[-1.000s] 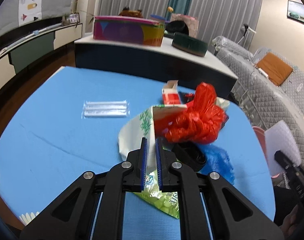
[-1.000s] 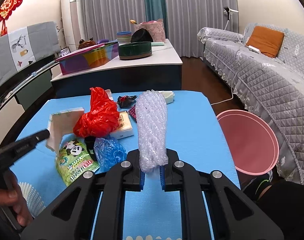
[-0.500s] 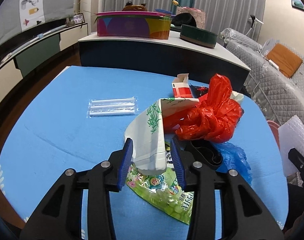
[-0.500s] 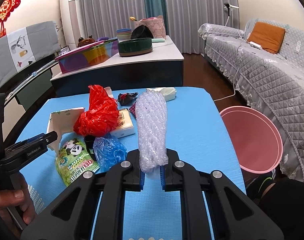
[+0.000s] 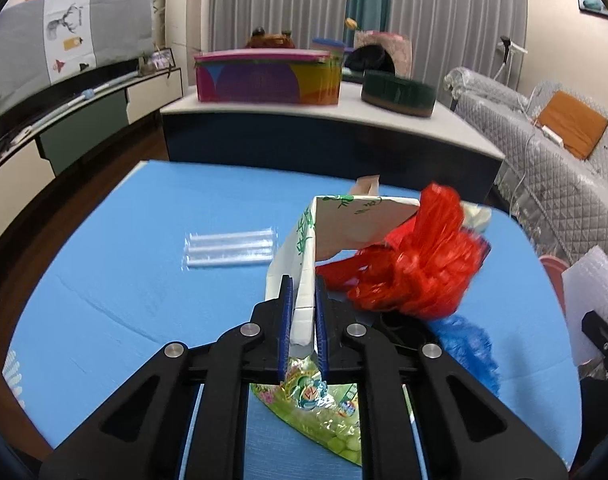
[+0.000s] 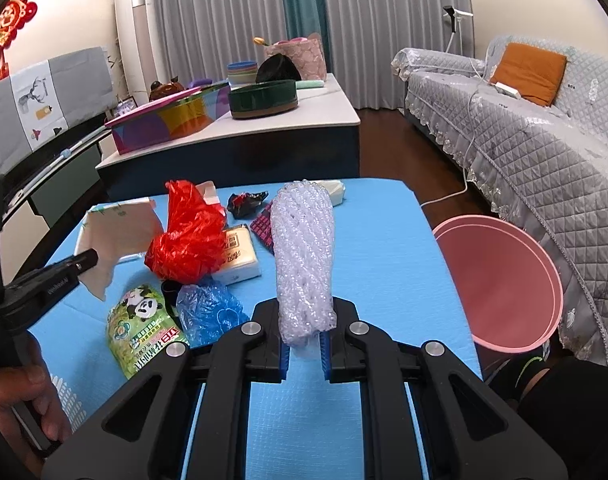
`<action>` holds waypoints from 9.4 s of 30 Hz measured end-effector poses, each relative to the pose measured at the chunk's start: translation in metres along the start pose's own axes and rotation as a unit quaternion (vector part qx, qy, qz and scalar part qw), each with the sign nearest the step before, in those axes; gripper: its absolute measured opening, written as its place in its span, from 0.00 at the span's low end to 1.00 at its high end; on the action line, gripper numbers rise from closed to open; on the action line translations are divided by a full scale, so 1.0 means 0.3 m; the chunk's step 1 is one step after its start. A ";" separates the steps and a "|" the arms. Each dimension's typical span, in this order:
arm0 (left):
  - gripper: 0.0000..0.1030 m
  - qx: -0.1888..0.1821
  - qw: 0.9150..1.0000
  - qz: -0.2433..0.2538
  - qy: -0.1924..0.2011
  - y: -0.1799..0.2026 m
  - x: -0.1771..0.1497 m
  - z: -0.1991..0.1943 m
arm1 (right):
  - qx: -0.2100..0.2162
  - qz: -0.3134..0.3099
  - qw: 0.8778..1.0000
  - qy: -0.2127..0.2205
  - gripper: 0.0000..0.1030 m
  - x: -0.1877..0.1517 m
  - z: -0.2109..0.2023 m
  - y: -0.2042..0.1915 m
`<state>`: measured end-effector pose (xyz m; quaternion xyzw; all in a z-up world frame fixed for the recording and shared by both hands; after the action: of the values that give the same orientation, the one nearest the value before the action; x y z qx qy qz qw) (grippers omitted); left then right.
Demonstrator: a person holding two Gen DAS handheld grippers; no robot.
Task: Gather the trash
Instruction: 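Lift the bubble-wrap and paper bag and carry both tools over the pink bucket, then open the right tool over the bucket while the left tool releases the paper bag, then return both tools to the table and close the left tool on the red plastic bag, then grasp the blue plastic gloves with the right tool while the left tool lifts the red bag, then carry the red bag and blue gloves over the pink bucket with both tools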
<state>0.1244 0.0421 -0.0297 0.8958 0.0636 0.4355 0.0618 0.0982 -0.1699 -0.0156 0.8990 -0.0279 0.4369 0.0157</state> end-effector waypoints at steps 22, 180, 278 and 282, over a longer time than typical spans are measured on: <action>0.10 -0.105 0.994 0.027 0.033 0.238 0.073 -0.190 | -0.030 0.029 0.998 0.055 0.12 0.092 -0.128 0.174; 0.08 -0.182 0.982 0.056 -0.015 0.177 0.075 0.183 | 0.087 -0.065 0.993 -0.048 0.04 -0.137 0.177 -0.240; 0.05 -0.350 0.921 0.173 -0.019 1.146 0.139 0.190 | -0.174 0.133 0.974 0.066 0.02 0.324 0.037 0.913; 0.05 -0.355 0.917 0.181 -0.026 1.181 0.115 0.220 | -0.176 0.130 0.974 0.065 0.02 0.319 0.051 0.917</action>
<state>0.2189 -0.3045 0.0154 0.8223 -0.2598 0.4096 0.2976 0.1518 -0.4486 0.0511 0.8406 -0.2195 0.4809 0.1183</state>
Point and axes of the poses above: each gripper's, at about its wrist camera, not at the fingertips, and z roughly the way its jaws point, y to its right, x to its top, the point moved 7 cm from there along z, roughly the way its jaws point, and after that the axes turned 9 degrees about -x, right-handed, at the moved point
